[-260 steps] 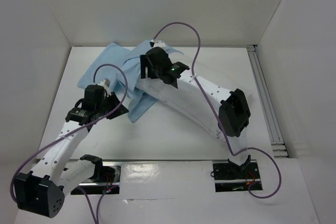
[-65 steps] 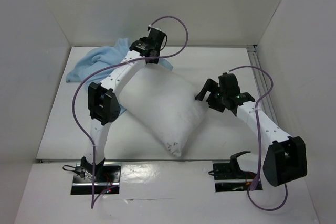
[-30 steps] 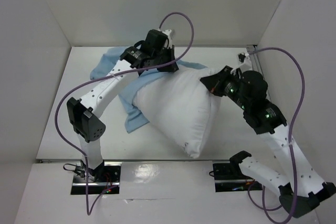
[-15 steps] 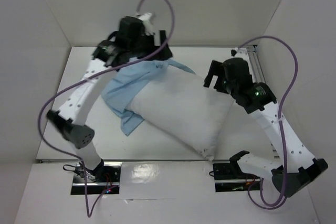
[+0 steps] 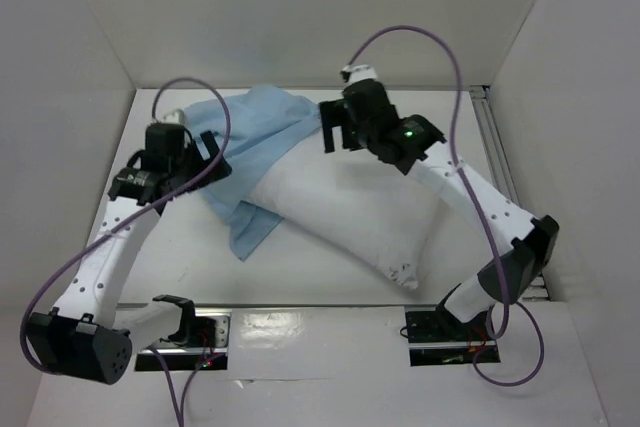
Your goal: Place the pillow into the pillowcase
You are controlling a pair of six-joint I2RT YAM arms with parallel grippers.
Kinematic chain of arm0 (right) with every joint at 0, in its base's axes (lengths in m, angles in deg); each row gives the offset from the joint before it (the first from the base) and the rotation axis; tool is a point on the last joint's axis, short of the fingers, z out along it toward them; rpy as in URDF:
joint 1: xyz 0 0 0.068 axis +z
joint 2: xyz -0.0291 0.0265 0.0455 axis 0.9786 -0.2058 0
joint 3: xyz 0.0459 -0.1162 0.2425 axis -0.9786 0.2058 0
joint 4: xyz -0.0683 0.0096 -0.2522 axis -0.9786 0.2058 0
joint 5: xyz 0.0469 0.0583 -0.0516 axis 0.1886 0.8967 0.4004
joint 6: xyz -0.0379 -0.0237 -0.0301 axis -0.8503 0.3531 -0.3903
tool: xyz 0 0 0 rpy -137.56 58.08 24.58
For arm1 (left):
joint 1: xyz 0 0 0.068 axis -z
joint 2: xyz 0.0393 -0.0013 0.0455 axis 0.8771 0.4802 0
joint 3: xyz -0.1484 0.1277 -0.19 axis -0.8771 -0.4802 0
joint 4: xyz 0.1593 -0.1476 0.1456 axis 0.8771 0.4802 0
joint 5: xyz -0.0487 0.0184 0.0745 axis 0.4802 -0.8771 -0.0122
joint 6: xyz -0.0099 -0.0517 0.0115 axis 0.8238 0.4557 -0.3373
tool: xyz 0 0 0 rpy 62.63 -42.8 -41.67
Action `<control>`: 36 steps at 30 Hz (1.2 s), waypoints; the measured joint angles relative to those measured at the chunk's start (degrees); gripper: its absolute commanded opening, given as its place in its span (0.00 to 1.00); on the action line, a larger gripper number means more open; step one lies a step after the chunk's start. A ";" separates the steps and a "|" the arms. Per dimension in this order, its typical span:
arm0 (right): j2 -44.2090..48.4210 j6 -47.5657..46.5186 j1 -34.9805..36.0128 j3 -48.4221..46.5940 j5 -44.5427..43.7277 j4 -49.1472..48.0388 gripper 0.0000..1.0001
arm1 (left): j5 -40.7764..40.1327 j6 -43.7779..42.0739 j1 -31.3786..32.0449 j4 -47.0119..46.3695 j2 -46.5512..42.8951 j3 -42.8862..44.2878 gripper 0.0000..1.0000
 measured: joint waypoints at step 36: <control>-21.46 -8.22 19.45 -3.91 -0.74 3.93 0.70 | 5.70 17.92 5.81 -30.42 -0.28 -44.19 0.00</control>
